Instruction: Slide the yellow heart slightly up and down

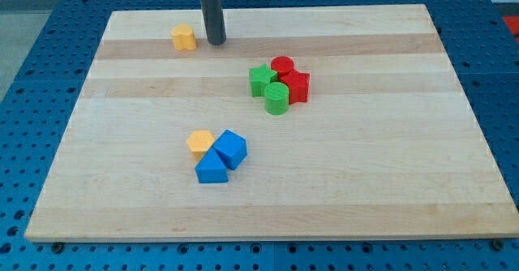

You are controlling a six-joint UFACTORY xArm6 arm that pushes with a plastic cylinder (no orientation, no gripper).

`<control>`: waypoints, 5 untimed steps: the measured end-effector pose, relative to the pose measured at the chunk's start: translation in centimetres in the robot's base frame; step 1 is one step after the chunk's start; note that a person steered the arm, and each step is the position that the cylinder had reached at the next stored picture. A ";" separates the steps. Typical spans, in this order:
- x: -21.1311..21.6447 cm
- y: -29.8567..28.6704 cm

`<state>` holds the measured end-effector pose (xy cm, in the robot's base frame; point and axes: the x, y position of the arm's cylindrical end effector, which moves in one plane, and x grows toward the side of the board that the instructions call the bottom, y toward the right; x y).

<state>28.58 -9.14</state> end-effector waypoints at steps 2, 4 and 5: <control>-5.6 0.0; -2.8 -6.8; -0.1 -9.5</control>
